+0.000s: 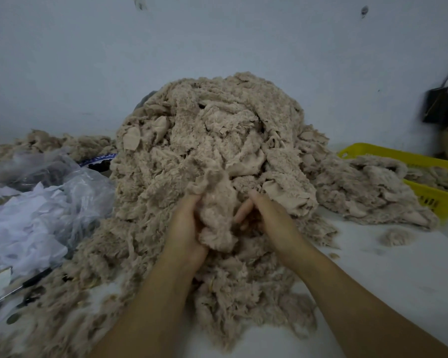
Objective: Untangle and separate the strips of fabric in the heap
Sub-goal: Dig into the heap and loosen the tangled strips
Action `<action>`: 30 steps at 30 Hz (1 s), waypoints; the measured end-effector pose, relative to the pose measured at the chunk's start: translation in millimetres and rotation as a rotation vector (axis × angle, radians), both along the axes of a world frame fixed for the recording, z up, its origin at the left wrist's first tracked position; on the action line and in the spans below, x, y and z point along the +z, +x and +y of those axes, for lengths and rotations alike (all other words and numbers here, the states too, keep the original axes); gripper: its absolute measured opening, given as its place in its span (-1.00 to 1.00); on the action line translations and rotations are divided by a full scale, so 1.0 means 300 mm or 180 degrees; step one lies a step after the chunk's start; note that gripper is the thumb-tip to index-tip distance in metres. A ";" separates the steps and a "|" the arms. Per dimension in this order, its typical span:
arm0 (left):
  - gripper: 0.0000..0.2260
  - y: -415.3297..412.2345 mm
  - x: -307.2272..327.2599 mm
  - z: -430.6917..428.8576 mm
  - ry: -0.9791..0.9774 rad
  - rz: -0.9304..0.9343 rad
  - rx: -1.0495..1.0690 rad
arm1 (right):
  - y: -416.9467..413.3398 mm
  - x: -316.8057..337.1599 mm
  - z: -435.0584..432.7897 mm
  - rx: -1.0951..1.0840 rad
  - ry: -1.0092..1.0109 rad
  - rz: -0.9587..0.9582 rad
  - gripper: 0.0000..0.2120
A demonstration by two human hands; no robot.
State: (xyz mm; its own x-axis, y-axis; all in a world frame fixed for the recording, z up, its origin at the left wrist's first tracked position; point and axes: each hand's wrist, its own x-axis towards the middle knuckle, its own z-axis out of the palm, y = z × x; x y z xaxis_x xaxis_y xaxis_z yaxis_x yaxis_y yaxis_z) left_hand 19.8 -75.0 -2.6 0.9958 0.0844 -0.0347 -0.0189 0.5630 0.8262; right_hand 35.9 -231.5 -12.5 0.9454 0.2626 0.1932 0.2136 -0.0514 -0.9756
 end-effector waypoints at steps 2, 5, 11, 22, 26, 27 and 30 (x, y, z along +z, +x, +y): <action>-0.63 0.002 0.007 0.025 -0.0430 0.0133 -0.0163 | -0.001 -0.007 -0.003 -0.0072 -0.0190 0.0065 -0.44; -0.61 -0.006 0.000 0.019 -0.0292 0.0088 -0.0401 | -0.008 -0.014 0.006 0.0121 -0.0278 0.0287 -0.61; -0.76 0.001 -0.025 -0.005 0.0403 -0.0046 -0.0501 | 0.012 -0.021 0.017 0.0360 -0.0019 0.0346 -0.79; -0.66 0.007 -0.015 -0.006 0.0467 -0.0253 -0.0528 | 0.021 0.003 0.001 0.0041 0.0325 0.0010 -0.89; -0.56 0.000 -0.025 -0.016 0.1499 -0.0529 -0.0358 | 0.024 0.009 0.005 -0.0045 0.0482 -0.0050 -0.82; -0.62 0.000 -0.032 -0.017 0.1884 -0.0570 -0.0329 | 0.024 0.010 0.004 -0.0049 0.0523 -0.0086 -0.81; -0.74 0.005 -0.045 -0.022 0.2289 -0.0355 -0.0414 | 0.024 0.010 0.002 -0.0085 0.0557 -0.0157 -0.79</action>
